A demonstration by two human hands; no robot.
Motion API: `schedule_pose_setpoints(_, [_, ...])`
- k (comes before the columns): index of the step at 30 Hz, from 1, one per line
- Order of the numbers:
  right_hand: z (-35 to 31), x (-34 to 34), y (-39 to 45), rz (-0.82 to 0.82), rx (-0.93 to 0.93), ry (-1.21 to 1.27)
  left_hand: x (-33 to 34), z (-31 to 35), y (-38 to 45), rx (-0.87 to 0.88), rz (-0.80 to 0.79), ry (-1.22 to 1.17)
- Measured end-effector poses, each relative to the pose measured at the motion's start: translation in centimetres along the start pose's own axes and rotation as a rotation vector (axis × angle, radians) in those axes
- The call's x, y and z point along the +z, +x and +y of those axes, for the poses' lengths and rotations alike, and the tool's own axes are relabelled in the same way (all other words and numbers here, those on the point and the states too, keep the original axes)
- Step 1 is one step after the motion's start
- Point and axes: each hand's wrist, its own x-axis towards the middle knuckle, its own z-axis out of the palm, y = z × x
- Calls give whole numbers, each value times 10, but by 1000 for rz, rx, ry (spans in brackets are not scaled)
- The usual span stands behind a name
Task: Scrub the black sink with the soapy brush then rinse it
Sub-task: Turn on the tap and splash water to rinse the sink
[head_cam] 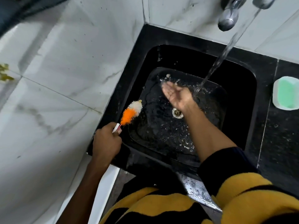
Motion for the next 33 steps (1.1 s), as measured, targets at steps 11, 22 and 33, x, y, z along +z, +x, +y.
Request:
schedule_pose_setpoints(11, [11,-29,0,264,-41,252,2,-8,4,4,-8,-27])
schedule_pose_setpoints(22, [-3,-65,-24,-18,132,-466,2,-7,10,8,5,-15])
schedule_pose_setpoints(33, [-23,-116,-22,226,93,-1015,7,-3,12,15,-26,-29])
